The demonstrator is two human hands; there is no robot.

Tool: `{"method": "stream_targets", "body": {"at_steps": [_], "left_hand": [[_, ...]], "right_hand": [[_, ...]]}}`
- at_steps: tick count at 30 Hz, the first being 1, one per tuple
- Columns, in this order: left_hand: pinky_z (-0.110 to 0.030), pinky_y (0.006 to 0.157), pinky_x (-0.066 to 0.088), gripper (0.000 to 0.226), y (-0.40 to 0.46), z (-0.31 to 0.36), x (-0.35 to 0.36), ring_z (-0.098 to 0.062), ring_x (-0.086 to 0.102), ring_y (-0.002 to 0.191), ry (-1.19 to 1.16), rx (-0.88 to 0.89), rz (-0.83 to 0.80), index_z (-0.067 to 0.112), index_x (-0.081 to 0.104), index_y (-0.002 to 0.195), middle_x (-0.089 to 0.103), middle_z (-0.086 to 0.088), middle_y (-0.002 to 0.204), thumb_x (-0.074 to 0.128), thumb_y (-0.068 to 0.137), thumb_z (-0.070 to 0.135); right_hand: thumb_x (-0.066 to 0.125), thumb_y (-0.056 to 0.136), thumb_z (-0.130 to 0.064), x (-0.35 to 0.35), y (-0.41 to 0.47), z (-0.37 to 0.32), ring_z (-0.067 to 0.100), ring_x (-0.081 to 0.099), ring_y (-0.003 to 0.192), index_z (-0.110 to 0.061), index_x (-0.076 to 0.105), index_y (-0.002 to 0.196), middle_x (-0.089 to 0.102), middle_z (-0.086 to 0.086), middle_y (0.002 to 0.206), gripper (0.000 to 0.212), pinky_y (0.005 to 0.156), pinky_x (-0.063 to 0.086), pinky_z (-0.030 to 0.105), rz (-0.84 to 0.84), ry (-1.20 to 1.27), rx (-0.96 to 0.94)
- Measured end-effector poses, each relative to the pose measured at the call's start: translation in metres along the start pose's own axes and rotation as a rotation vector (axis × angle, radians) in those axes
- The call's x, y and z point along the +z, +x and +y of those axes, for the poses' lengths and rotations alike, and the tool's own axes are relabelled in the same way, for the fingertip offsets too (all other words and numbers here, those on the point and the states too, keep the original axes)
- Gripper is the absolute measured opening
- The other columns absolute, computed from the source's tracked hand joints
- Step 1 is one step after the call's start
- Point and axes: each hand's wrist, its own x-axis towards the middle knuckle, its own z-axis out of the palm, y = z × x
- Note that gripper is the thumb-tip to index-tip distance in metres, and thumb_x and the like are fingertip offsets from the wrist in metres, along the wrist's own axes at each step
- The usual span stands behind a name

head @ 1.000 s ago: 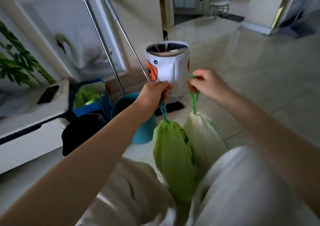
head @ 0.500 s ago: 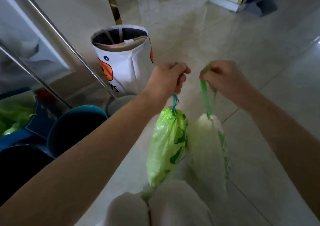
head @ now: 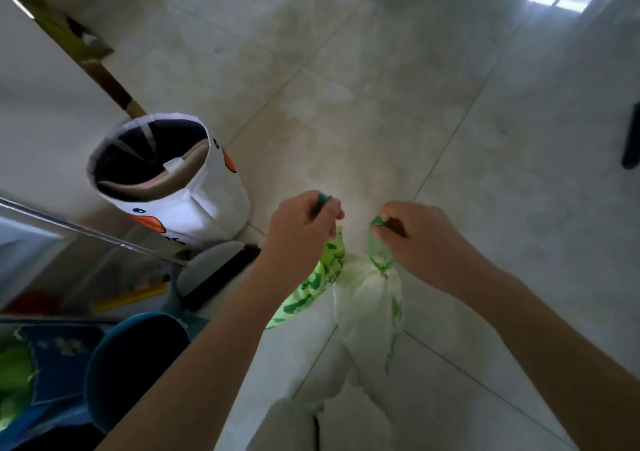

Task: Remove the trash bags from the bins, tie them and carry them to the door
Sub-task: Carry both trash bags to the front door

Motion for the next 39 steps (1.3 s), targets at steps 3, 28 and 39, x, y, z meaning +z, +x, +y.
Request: {"method": "stream_targets", "body": {"at_steps": [3, 28, 39], "left_hand": [[-0.045, 0.065, 0.05, 0.037, -0.011, 0.046, -0.012, -0.031, 0.061, 0.062, 0.168, 0.053, 0.001, 0.002, 0.059, 0.069, 0.061, -0.012, 0.059, 0.055, 0.086, 0.035], [-0.01, 0.066, 0.05, 0.008, -0.087, 0.354, 0.037, 0.0, 0.068, 0.066, -0.061, 0.049, -0.299, 0.014, 0.076, 0.088, 0.073, 0.008, 0.07, 0.069, 0.085, 0.016], [-0.036, 0.08, 0.059, 0.008, -0.053, 0.429, 0.18, -0.01, 0.071, 0.072, 0.037, 0.12, -0.735, 0.019, 0.077, 0.089, 0.074, 0.006, 0.072, 0.069, 0.085, 0.017]], "right_hand": [[0.048, 0.091, -0.017, -0.044, -0.019, -0.024, 0.017, 0.041, 0.049, -0.01, 0.043, 0.064, 0.045, 0.001, 0.056, 0.028, 0.048, 0.035, 0.028, -0.004, 0.041, 0.05], [0.055, 0.092, -0.014, -0.331, -0.221, -0.05, 0.001, 0.051, 0.05, -0.016, 0.059, 0.081, 0.059, -0.002, 0.065, 0.012, 0.053, 0.04, 0.006, 0.57, 0.329, 0.491], [0.06, 0.087, -0.019, -0.384, -0.258, 0.048, 0.009, 0.063, 0.072, -0.019, 0.065, 0.079, 0.065, -0.006, 0.072, 0.01, 0.067, 0.04, 0.008, 0.764, 0.322, 0.846]]}}
